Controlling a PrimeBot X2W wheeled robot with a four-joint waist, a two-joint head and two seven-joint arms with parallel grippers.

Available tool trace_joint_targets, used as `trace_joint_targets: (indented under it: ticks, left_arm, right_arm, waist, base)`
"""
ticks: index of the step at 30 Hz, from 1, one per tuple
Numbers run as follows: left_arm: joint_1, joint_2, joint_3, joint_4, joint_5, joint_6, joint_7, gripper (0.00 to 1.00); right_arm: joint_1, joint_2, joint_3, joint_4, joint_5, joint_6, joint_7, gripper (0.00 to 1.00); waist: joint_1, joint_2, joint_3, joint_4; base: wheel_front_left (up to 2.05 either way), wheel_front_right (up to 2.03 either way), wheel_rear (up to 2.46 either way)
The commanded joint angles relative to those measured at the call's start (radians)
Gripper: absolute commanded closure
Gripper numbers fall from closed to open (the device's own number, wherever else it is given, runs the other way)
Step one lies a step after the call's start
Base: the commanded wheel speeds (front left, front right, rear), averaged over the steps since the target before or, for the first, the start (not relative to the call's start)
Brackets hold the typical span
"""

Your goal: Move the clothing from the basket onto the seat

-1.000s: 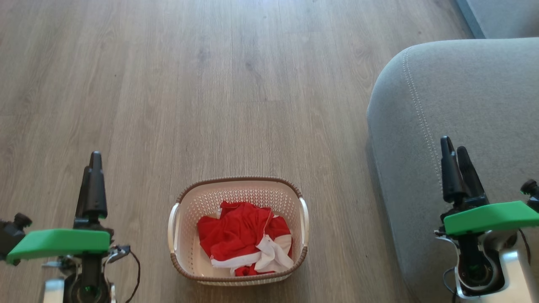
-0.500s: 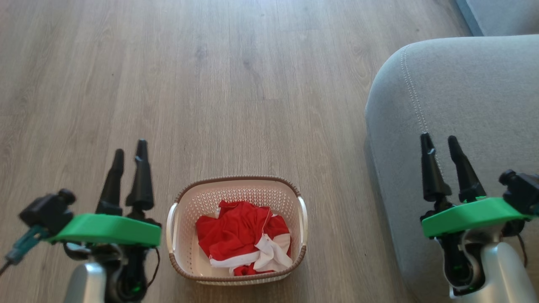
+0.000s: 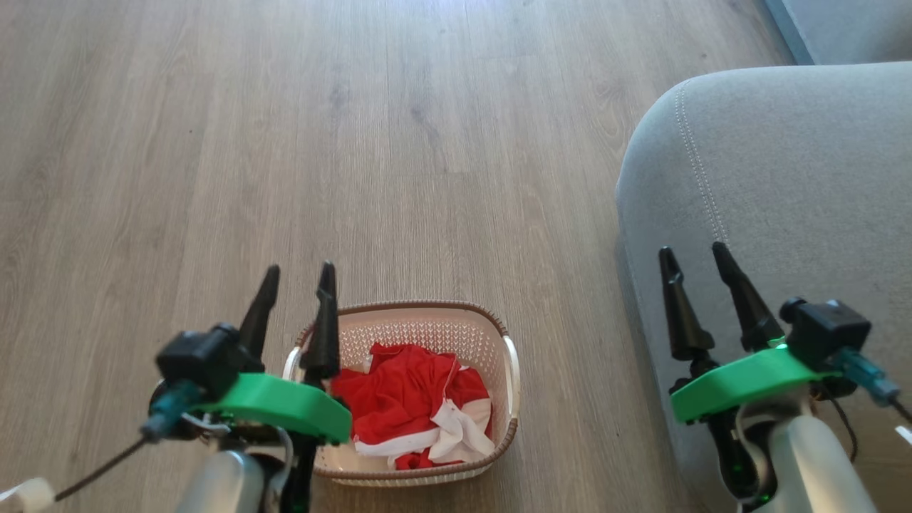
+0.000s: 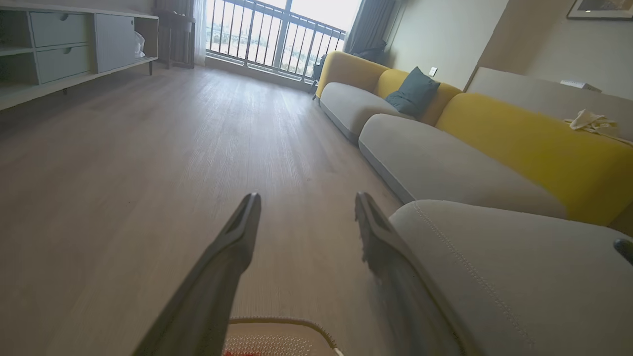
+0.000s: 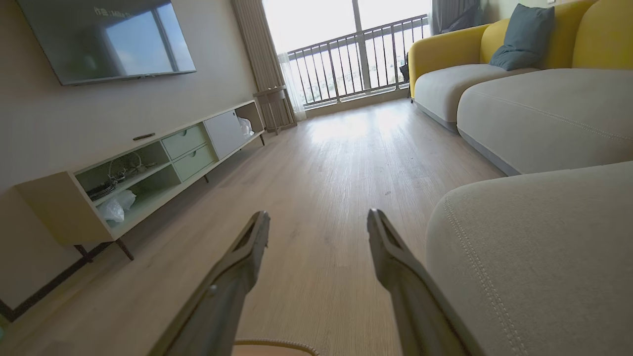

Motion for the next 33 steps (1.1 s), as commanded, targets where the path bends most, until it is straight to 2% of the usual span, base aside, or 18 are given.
trace_joint_targets:
  ticks: [1,4,8,13,15,22,25,28,33]
  left_arm:
    - [-0.047,0.024,-0.002,-0.018,0.044,0.025,-0.013,0.0]
    - [-0.047,0.035,-0.025,0.026,0.076,0.077,-0.021,0.0]
    - [-0.056,0.04,-0.048,0.046,0.103,0.122,-0.033,0.0]
    - [-0.052,0.01,0.015,0.025,0.08,0.144,-0.048,0.0]
    - [-0.055,0.005,0.04,0.007,0.114,0.15,-0.054,0.0]
    - [-0.058,-0.004,0.071,-0.059,0.233,0.228,-0.074,0.0]
    - [-0.051,-0.005,0.054,-0.026,0.267,0.229,-0.083,0.0]
    - [-0.047,-0.005,0.036,0.014,0.285,0.209,-0.089,0.0]
    - [-0.044,-0.004,0.01,0.103,0.284,0.155,-0.103,0.0]
  right_arm:
    - [-0.055,0.0,0.031,-0.031,-0.044,0.0,-0.02,0.0]
    - [-0.056,0.0,0.044,-0.021,-0.079,0.0,-0.029,0.0]
    - [-0.06,0.001,0.06,-0.008,-0.116,0.0,-0.041,0.0]
    - [-0.068,0.001,0.079,-0.005,-0.178,0.0,-0.056,0.0]
    - [-0.071,0.001,0.089,-0.01,-0.178,0.0,-0.062,0.0]
    - [-0.08,0.001,0.102,-0.043,-0.262,0.0,-0.082,0.0]
    - [-0.081,0.001,0.107,-0.039,-0.294,0.0,-0.091,0.0]
    - [-0.081,0.001,0.112,-0.026,-0.296,0.0,-0.097,0.0]
    - [-0.076,0.001,0.105,0.018,-0.332,0.0,-0.112,0.0]
  waist:
    - [0.0,0.0,-0.001,0.001]
    - [0.0,0.0,-0.002,0.001]
    - [0.0,0.0,-0.004,0.0]
    - [0.0,0.0,-0.002,-0.001]
    - [0.0,0.0,0.0,-0.003]
    - [0.0,0.0,0.009,-0.006]
    - [0.0,0.0,0.012,-0.008]
    - [0.0,0.0,0.012,-0.009]
    - [0.0,0.0,0.011,-0.012]
  base:
    - [0.0,0.0,0.0]
    - [0.0,0.0,0.0]
    - [0.0,0.0,0.0]
    - [0.0,0.0,0.0]
    - [0.0,0.0,0.0]
    - [0.0,0.0,0.0]
    - [0.0,0.0,0.0]
    - [0.0,0.0,0.0]
    - [0.0,0.0,0.0]
